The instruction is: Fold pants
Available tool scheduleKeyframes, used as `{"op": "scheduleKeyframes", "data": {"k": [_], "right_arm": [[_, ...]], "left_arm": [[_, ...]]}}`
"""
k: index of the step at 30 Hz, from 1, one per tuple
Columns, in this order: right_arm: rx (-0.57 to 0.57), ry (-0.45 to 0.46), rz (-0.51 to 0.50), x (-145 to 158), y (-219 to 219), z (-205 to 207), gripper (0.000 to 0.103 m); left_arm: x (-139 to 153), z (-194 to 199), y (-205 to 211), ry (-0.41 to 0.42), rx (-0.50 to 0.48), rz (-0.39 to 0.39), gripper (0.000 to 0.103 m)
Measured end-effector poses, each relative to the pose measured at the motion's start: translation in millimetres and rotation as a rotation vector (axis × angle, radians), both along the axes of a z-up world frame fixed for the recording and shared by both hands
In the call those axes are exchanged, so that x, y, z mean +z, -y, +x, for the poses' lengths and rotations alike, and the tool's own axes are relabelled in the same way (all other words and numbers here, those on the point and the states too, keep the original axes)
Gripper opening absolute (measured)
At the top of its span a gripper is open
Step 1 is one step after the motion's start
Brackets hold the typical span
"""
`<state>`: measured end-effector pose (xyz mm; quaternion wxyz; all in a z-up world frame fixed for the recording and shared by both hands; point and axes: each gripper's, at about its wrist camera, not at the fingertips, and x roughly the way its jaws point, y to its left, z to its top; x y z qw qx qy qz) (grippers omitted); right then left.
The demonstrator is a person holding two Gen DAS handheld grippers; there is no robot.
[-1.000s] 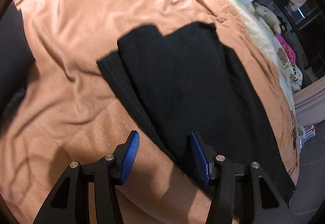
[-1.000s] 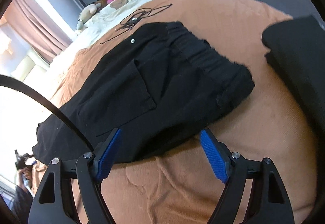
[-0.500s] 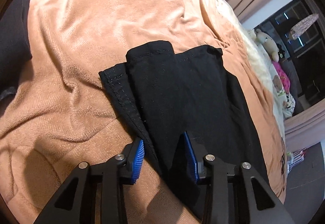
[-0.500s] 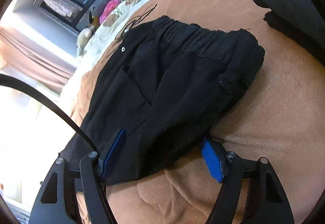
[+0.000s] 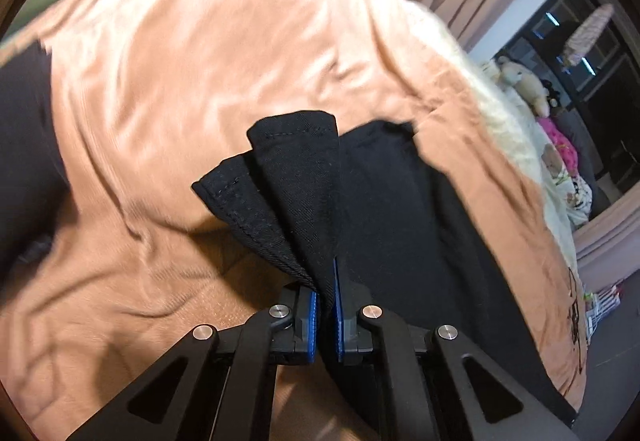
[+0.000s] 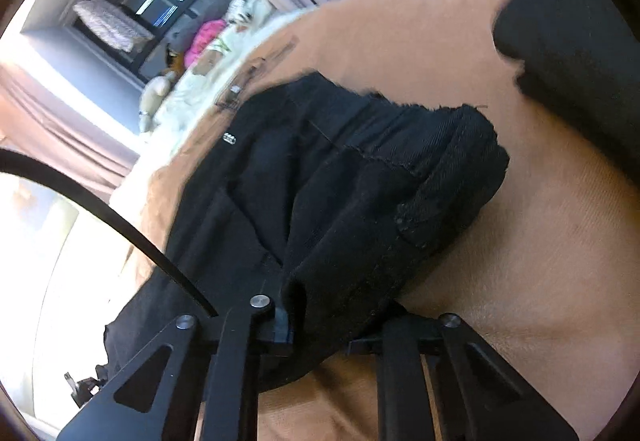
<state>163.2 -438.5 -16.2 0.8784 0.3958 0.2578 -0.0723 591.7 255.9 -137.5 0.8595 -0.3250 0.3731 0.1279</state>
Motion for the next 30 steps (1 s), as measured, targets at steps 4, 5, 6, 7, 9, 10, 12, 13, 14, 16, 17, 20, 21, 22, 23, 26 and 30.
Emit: {"op": "scheduleKeyframes", "data": {"k": [4,5,6,7,9,10,12,13,14,16,17,20,21,22,23,26,30], "right_arm": [[0.019,0.038,-0.028,26,-6,-14,0.01],[0.027,0.041,-0.032,29,-8,-16,0.01],[0.032,0.044,-0.037,32,-9,-17,0.01],[0.035,0.046,-0.036,33,-10,-20,0.009],[0.042,0.051,-0.028,35,-8,-27,0.009],[0.046,0.052,-0.026,36,-7,-31,0.009],[0.058,0.051,-0.001,34,0,-37,0.009],[0.065,0.051,0.009,32,5,-43,0.009],[0.075,0.047,0.01,31,8,-49,0.009],[0.094,0.04,0.006,31,14,-57,0.009],[0.104,0.037,0.006,31,17,-63,0.009],[0.124,0.029,0.016,30,24,-79,0.009],[0.127,0.027,0.022,32,27,-81,0.009],[0.13,0.027,0.027,32,30,-86,0.009],[0.136,0.024,0.027,31,32,-91,0.009],[0.149,0.017,0.026,32,36,-106,0.009],[0.156,0.022,0.019,38,38,-124,0.009]], "left_arm": [[41,-18,1,0.05,-0.005,0.008,0.005],[51,-22,2,0.058,-0.012,0.016,0.005],[61,-29,4,0.065,-0.019,0.026,0.005],[71,-37,4,0.073,-0.022,0.032,0.005],[86,-52,5,0.084,-0.024,0.042,0.005],[93,-59,4,0.089,-0.024,0.045,0.005],[105,-77,0,0.098,-0.024,0.043,0.005],[108,-84,-1,0.097,-0.023,0.041,0.005],[111,-97,-4,0.093,-0.02,0.04,0.005],[115,-115,-6,0.093,-0.018,0.047,0.005],[117,-129,-7,0.098,-0.018,0.052,0.005],[116,-156,-12,0.1,-0.014,0.044,0.005],[114,-166,-15,0.098,-0.009,0.035,0.005],[113,-174,-17,0.094,-0.006,0.028,0.005],[110,-183,-19,0.09,-0.001,0.022,0.005],[102,-205,-24,0.081,0.011,0.013,0.005],[86,-235,-33,0.065,0.035,-0.021,0.004]]}}
